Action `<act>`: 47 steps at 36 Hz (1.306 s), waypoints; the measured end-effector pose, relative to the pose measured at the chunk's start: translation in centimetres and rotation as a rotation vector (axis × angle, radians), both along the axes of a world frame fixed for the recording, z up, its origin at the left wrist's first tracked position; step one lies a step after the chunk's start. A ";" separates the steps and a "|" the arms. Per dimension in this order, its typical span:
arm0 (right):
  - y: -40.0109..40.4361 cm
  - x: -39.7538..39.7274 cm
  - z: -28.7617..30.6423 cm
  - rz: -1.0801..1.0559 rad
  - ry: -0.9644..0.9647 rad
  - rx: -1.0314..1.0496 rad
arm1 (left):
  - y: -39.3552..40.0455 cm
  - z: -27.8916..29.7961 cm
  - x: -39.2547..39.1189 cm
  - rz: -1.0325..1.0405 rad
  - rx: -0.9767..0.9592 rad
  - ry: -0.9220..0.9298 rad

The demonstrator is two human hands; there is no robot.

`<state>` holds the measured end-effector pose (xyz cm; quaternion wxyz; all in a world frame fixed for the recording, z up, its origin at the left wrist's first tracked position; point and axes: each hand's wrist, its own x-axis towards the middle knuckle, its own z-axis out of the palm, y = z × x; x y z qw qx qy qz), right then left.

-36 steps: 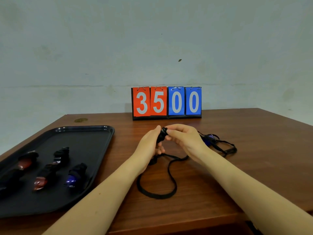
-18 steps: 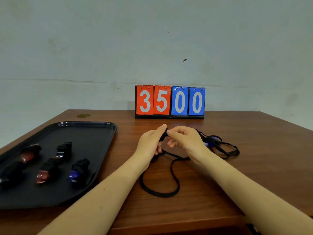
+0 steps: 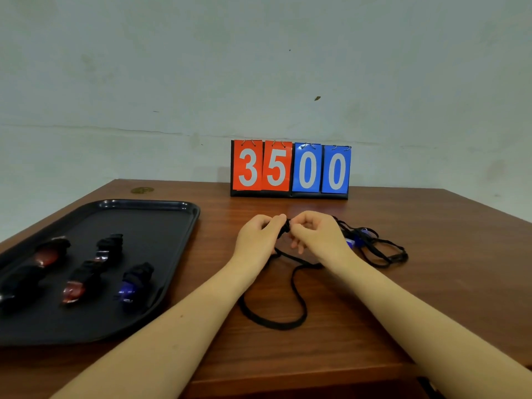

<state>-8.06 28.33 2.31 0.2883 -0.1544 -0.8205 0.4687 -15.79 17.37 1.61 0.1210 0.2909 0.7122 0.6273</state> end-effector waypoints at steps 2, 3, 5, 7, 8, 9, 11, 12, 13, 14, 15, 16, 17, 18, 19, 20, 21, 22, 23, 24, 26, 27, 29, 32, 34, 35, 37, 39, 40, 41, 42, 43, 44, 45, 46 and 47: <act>0.0 0.1 0.0 0.008 0.016 0.008 | 0.0 0.1 0.0 -0.007 0.026 -0.018; 0.0 0.1 0.0 0.015 0.027 0.007 | -0.1 0.1 0.0 -0.014 0.043 -0.039; -0.1 0.2 0.1 0.031 0.046 0.004 | -0.2 0.3 0.0 -0.032 0.082 -0.097; -0.2 0.2 0.2 0.048 0.064 0.002 | -0.3 0.4 0.0 -0.049 0.107 -0.156; -0.2 0.2 0.2 0.056 0.073 -0.002 | -0.4 0.5 0.1 -0.063 0.116 -0.185; -0.3 0.2 0.2 0.067 0.088 -0.012 | -0.4 0.5 0.2 -0.082 0.127 -0.211; -0.3 0.3 0.1 0.092 0.128 -0.036 | -0.5 0.7 0.4 -0.125 0.145 -0.256; -0.3 0.3 0.1 0.100 0.148 -0.046 | -0.5 0.7 0.4 -0.141 0.149 -0.276; -0.4 0.3 0.1 0.103 0.166 -0.053 | -0.5 0.8 0.4 -0.155 0.152 -0.293; -0.4 0.3 0.1 0.102 0.181 -0.051 | -0.5 0.8 0.4 -0.169 0.156 -0.311; -0.4 0.3 0.0 0.098 0.193 -0.041 | -0.5 0.7 0.3 -0.179 0.163 -0.334; -0.4 0.4 0.0 0.097 0.200 -0.026 | -0.5 0.7 0.2 -0.182 0.171 -0.364; -0.4 0.4 0.0 0.099 0.204 -0.009 | -0.5 0.7 0.1 -0.181 0.185 -0.395; -0.5 0.4 -0.1 0.107 0.206 0.007 | -0.6 0.6 0.0 -0.179 0.204 -0.422; -0.5 0.5 -0.1 0.118 0.207 0.018 | -0.6 0.6 0.0 -0.181 0.225 -0.442; -0.6 0.5 -0.1 0.130 0.206 0.024 | -0.6 0.6 -0.1 -0.183 0.246 -0.456; -0.6 0.5 -0.1 0.139 0.205 0.027 | -0.6 0.6 -0.1 -0.186 0.265 -0.467; -0.6 0.5 -0.2 0.145 0.202 0.025 | -0.6 0.6 -0.1 -0.186 0.279 -0.475; -0.6 0.5 -0.2 0.150 0.198 0.015 | -0.6 0.6 -0.2 -0.184 0.286 -0.480; -0.6 0.4 -0.2 0.151 0.192 0.001 | -0.5 0.6 -0.2 -0.178 0.285 -0.482; -0.6 0.3 -0.3 0.148 0.177 -0.031 | -0.4 0.6 -0.3 -0.163 0.267 -0.477; -0.7 0.3 -0.3 0.146 0.169 -0.048 | -0.3 0.6 -0.4 -0.156 0.255 -0.470; -0.6 0.3 -0.4 0.147 0.154 -0.081 | -0.3 0.5 -0.6 -0.146 0.233 -0.448; -0.5 0.5 -0.5 0.160 0.141 -0.087 | -0.3 0.2 -0.6 -0.157 0.230 -0.421; -0.5 0.5 -0.5 0.184 0.139 -0.097 | -0.3 0.3 -0.3 -0.177 0.253 -0.428; -0.5 0.5 -0.4 0.200 0.135 -0.106 | -0.3 0.4 0.0 -0.186 0.262 -0.438; -0.6 0.5 -0.2 0.229 0.127 -0.128 | -0.2 0.8 0.5 -0.181 0.258 -0.458; -0.7 0.6 0.0 0.248 0.138 -0.138 | -0.3 0.9 0.7 -0.155 0.243 -0.478; -0.7 0.7 0.0 0.247 0.143 -0.131 | -0.3 0.9 0.8 -0.151 0.237 -0.490; -0.7 0.7 0.1 0.233 0.141 -0.114 | -0.3 0.9 0.7 -0.152 0.232 -0.503; -0.6 0.6 0.0 0.213 0.132 -0.092 | -0.2 0.8 0.7 -0.155 0.230 -0.517; -0.6 0.5 0.0 0.193 0.125 -0.070 | -0.2 0.7 0.5 -0.163 0.237 -0.536; -0.5 0.4 -0.1 0.181 0.123 -0.054 | -0.1 0.6 0.5 -0.182 0.248 -0.558; -0.3 0.4 -0.1 0.170 0.123 -0.036 | -0.1 0.5 0.5 -0.207 0.255 -0.574; -0.2 0.3 -0.1 0.156 0.123 -0.024 | 0.0 0.4 0.6 -0.234 0.259 -0.575; -0.1 0.3 -0.1 0.144 0.128 -0.023 | 0.0 0.4 0.6 -0.257 0.260 -0.560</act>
